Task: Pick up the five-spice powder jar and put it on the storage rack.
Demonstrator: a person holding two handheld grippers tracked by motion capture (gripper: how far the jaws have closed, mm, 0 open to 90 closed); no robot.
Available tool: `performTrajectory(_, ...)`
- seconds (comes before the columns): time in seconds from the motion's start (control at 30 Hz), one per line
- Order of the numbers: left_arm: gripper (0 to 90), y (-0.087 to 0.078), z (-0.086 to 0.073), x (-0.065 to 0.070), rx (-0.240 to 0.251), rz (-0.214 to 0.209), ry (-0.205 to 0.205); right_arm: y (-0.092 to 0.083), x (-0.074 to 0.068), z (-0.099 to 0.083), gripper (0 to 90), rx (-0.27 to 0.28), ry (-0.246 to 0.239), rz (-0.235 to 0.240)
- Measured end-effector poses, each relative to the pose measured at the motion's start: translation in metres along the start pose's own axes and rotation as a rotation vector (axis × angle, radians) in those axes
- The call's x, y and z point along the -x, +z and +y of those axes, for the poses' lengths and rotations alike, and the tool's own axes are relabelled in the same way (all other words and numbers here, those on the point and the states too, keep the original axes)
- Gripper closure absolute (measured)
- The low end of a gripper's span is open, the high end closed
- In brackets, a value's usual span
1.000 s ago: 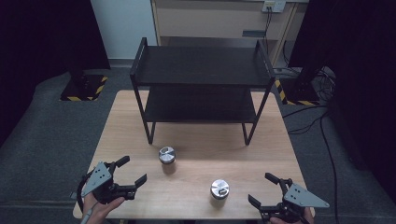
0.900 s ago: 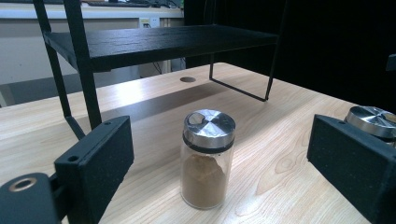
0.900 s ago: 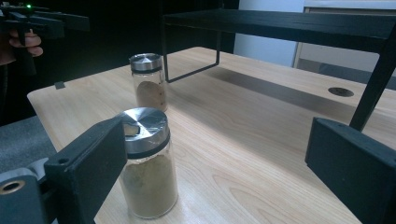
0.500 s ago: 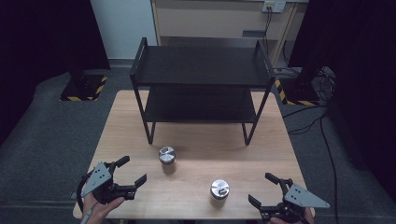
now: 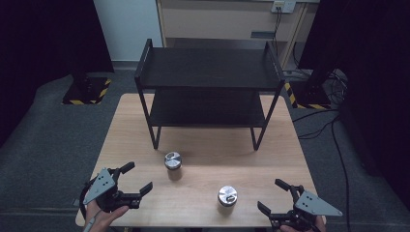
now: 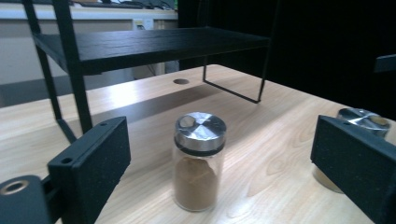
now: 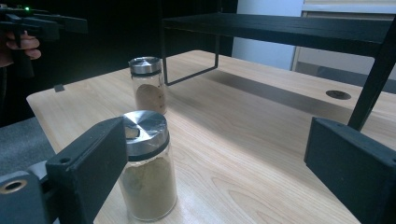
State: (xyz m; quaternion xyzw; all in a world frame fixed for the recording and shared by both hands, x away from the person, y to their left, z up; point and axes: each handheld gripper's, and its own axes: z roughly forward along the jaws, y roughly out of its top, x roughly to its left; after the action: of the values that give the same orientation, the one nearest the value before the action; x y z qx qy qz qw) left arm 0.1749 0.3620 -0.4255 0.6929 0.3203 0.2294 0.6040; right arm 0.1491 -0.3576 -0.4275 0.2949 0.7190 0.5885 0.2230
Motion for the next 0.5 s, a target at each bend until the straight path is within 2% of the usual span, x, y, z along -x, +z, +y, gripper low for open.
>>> performTrajectory(0.13, 0.9, 0.001, 0.003, 0.0, -0.01, -0.007, 0.0, -0.001, 0.0, 0.0, 6.6, 0.003, 0.001, 0.002)
performTrajectory(0.3, 0.0, 0.005, 0.013, 0.0, -0.032, -0.013, 0.02, -0.001, 0.001, -0.001, 6.6, 0.009, 0.004, 0.003)
performTrajectory(0.4, 0.0, 0.01, 0.027, -0.001, -0.08, -0.017, 0.009, -0.002, 0.001, -0.001, 6.6, 0.011, 0.002, 0.005)
performTrajectory(0.5, 0.0, 0.013, 0.039, -0.004, -0.115, -0.028, 0.025, -0.002, 0.001, -0.002, 6.6, 0.015, 0.001, 0.006)
